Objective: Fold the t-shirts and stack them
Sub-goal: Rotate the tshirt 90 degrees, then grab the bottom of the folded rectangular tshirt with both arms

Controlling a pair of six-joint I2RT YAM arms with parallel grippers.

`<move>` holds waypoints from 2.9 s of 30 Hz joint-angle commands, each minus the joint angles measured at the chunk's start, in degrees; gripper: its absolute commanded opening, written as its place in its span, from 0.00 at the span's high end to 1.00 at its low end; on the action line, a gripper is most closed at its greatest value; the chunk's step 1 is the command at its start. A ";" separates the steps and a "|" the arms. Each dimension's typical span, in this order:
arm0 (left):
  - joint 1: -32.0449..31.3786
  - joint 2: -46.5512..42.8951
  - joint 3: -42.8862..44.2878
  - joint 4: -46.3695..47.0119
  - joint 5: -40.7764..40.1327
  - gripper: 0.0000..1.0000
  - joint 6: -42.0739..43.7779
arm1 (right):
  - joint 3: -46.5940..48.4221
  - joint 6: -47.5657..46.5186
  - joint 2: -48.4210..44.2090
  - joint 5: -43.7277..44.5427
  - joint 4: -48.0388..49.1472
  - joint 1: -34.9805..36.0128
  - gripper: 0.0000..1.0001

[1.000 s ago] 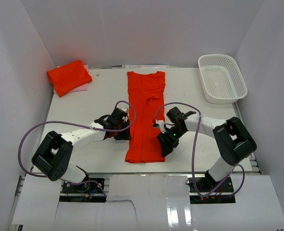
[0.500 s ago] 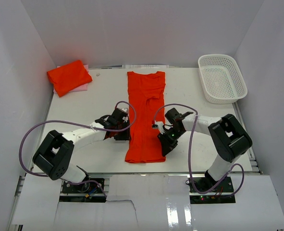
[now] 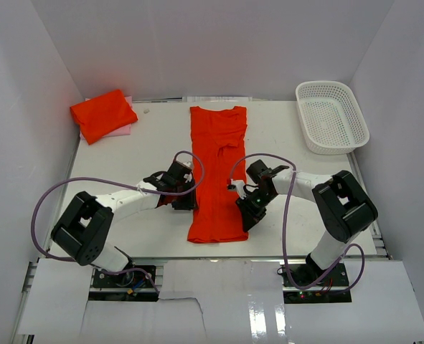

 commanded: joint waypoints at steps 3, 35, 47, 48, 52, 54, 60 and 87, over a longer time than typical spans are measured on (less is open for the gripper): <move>-1.45 0.68 -0.48 -0.58 -0.45 0.59 -3.06 | 1.97 -0.44 -0.75 -0.42 -1.27 0.42 0.92; 0.30 4.20 -0.74 -4.97 -6.69 1.00 1.32 | 0.12 -1.06 -0.84 5.38 -3.82 -1.87 0.92; 0.47 3.15 1.19 -5.68 -1.68 0.66 -0.17 | 1.18 -1.93 1.18 4.24 -4.87 -1.87 0.92; 0.47 2.01 1.28 -6.55 -2.12 0.61 -0.34 | 1.18 -1.93 1.35 4.15 -4.87 -1.87 0.92; 0.48 -1.16 0.67 -8.22 -1.25 0.52 -1.31 | 1.35 -2.11 1.71 3.71 -4.87 -1.87 0.92; 0.47 -3.08 -0.82 -8.23 1.03 0.51 -2.54 | 1.35 -2.20 1.62 3.54 -4.96 -1.87 0.92; 0.21 -7.31 -6.18 -6.38 5.52 0.51 -5.61 | 1.88 -2.29 2.41 3.10 -4.96 -1.87 0.92; -2.25 -18.13 -22.89 14.97 17.74 0.53 -15.81 | 2.67 -2.64 3.82 2.48 -5.49 -1.69 0.92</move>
